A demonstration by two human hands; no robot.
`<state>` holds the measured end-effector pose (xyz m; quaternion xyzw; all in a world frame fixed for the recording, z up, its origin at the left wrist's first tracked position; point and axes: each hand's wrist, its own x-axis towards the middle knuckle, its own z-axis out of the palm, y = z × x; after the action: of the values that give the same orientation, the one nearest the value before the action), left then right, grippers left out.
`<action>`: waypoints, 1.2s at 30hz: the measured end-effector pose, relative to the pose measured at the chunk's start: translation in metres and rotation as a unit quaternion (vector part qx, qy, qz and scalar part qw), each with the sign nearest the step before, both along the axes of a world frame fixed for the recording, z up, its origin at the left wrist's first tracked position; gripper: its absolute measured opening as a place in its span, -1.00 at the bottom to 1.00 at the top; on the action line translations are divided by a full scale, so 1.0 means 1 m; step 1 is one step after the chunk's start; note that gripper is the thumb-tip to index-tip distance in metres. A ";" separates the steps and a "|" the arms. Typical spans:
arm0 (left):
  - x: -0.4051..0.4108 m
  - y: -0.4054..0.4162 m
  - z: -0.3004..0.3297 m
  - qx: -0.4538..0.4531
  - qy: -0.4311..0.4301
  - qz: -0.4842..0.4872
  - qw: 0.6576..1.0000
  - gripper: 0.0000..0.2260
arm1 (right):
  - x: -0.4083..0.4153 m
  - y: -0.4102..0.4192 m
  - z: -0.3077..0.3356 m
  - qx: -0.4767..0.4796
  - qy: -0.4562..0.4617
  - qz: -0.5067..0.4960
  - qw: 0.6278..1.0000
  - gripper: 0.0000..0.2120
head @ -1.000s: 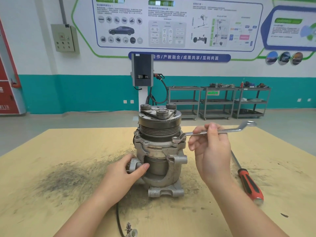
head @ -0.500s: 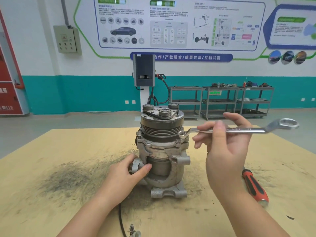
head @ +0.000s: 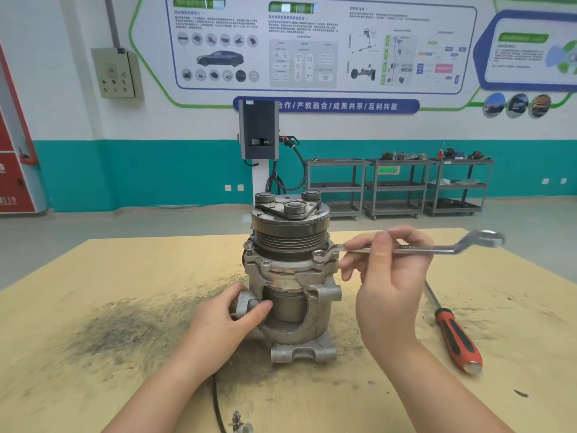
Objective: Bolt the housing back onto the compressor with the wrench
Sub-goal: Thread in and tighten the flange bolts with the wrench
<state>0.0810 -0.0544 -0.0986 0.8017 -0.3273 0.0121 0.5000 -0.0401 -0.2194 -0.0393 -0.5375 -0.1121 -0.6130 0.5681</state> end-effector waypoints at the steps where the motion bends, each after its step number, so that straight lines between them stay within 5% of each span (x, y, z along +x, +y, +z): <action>1: -0.001 0.000 0.000 0.000 -0.004 0.001 1.000 -0.58 | 0.000 0.005 -0.002 -0.060 -0.018 -0.023 0.998 -0.90; 10: -0.002 -0.009 0.000 0.016 -0.044 0.073 0.996 -0.67 | -0.005 0.009 -0.009 -0.289 -0.044 -0.145 0.945 -0.89; 14: -0.011 -0.012 0.002 0.012 -0.062 0.087 0.994 -0.68 | -0.013 -0.007 0.013 -0.155 -0.093 -0.147 0.972 -0.85; 19: -0.022 -0.013 0.007 0.031 -0.033 0.108 0.993 -0.67 | -0.017 -0.026 0.022 0.027 -0.035 -0.170 0.984 -0.76; 26: -0.104 -0.053 0.006 0.084 0.017 0.298 0.951 -0.61 | -0.036 -0.015 0.024 0.074 -0.012 -0.116 0.990 -0.73; 32: -0.149 -0.082 0.023 0.293 0.071 0.215 0.929 -0.41 | -0.065 -0.006 0.028 0.156 0.038 0.063 0.985 -0.86; 36: -0.141 -0.031 0.045 0.207 -0.046 0.234 0.949 -0.42 | -0.094 -0.021 0.027 0.159 0.095 0.081 0.979 -0.87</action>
<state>-0.0599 -0.0853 -0.0539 0.9401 -0.1488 0.0975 0.2907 -0.1339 -0.2403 -0.0120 -0.4856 -0.0016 -0.5210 0.7020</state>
